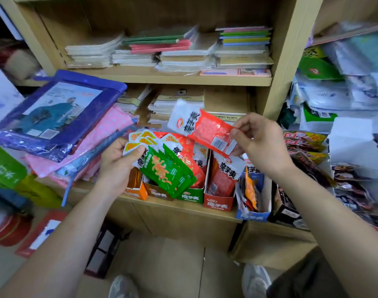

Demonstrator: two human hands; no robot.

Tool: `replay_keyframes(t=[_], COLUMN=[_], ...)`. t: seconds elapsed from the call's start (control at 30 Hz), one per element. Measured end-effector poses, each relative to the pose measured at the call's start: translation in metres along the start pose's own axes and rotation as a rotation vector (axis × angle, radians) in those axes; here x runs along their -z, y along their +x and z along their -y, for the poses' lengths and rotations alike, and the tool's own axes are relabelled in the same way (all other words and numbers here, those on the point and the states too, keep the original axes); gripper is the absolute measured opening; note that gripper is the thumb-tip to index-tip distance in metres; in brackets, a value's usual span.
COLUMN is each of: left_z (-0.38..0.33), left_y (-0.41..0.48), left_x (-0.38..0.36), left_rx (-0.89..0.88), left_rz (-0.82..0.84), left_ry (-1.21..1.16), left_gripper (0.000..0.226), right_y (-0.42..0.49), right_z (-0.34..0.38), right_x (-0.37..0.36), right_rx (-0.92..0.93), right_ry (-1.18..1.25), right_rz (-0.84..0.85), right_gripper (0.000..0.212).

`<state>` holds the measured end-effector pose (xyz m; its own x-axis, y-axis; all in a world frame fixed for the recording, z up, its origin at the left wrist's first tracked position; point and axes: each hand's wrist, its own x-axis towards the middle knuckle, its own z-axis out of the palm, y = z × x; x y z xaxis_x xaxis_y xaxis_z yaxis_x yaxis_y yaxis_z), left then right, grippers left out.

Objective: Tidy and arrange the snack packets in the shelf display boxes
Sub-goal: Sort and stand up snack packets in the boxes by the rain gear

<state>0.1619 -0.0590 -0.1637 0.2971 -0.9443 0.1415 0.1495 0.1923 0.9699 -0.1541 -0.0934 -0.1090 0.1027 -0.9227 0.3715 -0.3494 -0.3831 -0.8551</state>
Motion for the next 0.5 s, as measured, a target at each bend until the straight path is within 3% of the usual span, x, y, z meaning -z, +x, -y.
replay_keyframes(t=[0.07, 0.13, 0.27, 0.37, 0.5], left_z=[-0.002, -0.004, -0.005, -0.007, -0.008], left_y=[0.0, -0.002, -0.003, -0.005, -0.01], left_x=[-0.001, -0.003, -0.002, -0.001, -0.002], left_rx=[0.003, -0.012, -0.051, -0.052, -0.048], left_rz=[0.007, 0.006, -0.03, -0.01, 0.018], left_ry=[0.004, 0.033, 0.125, 0.121, 0.117], left_gripper=[0.013, 0.017, 0.027, 0.028, 0.019], right_y=[-0.012, -0.024, -0.036, -0.036, -0.03], right_z=[-0.002, -0.009, -0.011, -0.007, 0.0], right_x=[0.007, 0.004, -0.01, -0.011, -0.019], right_rx=[-0.002, 0.043, 0.075, 0.088, 0.164], right_ry=[-0.076, -0.301, -0.663, -0.618, -0.49], right_rz=[-0.034, -0.052, 0.088, 0.118, 0.005], right_gripper=[0.012, 0.013, 0.025, 0.026, 0.035])
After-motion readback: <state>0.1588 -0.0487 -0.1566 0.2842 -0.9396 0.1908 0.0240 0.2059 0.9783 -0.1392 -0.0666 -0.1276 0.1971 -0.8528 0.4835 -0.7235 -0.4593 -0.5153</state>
